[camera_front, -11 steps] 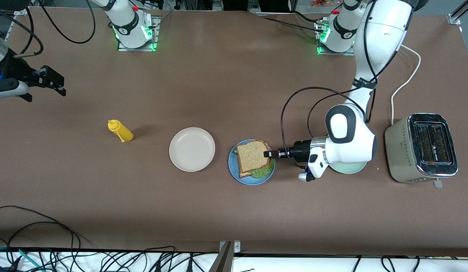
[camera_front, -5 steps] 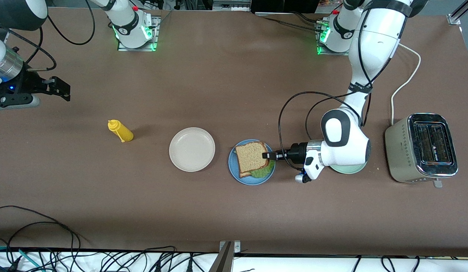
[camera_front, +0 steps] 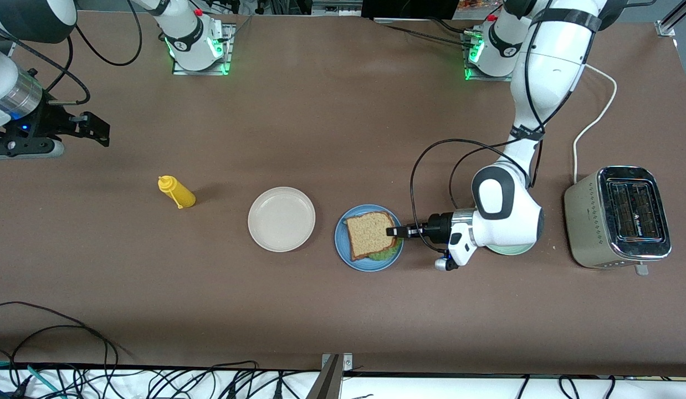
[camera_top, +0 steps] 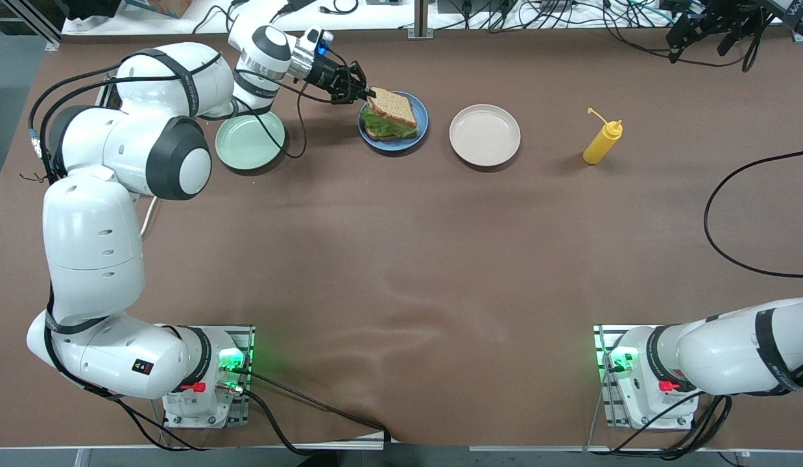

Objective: Make sandwich in blue plate with both arms
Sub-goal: 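Lower the bread onto the lettuce and open the left gripper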

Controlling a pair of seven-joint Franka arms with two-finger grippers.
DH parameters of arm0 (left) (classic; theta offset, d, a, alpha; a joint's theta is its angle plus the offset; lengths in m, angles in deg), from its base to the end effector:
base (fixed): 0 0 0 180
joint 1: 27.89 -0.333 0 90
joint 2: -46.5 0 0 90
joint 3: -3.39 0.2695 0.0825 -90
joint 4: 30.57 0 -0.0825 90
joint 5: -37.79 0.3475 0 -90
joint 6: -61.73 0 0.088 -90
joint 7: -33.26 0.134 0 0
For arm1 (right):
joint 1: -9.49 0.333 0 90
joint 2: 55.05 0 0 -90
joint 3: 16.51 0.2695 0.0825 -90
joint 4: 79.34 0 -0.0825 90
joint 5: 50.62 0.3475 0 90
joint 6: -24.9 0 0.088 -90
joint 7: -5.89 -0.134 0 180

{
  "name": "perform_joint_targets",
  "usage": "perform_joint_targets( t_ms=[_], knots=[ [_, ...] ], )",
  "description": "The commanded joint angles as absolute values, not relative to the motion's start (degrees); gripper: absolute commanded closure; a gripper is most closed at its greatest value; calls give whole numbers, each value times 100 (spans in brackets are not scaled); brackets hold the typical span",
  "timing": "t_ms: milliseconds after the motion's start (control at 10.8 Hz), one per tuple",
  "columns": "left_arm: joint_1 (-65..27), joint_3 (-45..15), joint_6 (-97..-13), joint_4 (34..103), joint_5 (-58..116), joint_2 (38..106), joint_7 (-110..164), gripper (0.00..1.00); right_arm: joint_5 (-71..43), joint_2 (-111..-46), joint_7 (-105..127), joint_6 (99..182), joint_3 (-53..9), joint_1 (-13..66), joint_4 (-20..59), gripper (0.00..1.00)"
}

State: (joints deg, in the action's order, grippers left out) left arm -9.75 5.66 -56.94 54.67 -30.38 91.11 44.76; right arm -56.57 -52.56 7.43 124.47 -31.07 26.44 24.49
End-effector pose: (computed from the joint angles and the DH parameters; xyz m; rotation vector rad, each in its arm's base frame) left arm 0.6124 -0.2506 0.1938 2.1842 0.2622 -0.2372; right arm 0.5119 0.0077 0.4815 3.0468 0.1340 -0.0480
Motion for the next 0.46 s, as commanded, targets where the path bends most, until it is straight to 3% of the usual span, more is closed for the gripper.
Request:
perform_joint_targets(
  t_ms=[0,93,372],
  knots=[
    [-1031,594,-5684,5302,-3674,9395,5547,34,-5765,-5277,598,12368,-3110,2681,2446,0],
    [-1031,602,-5693,5310,-3683,9439,5906,0,-5765,-5312,598,12368,-3102,2681,2446,0],
    [-1031,594,-5947,5345,-3841,9431,6279,0,-5765,-5347,598,12377,-3084,2681,2429,0]
  ],
)
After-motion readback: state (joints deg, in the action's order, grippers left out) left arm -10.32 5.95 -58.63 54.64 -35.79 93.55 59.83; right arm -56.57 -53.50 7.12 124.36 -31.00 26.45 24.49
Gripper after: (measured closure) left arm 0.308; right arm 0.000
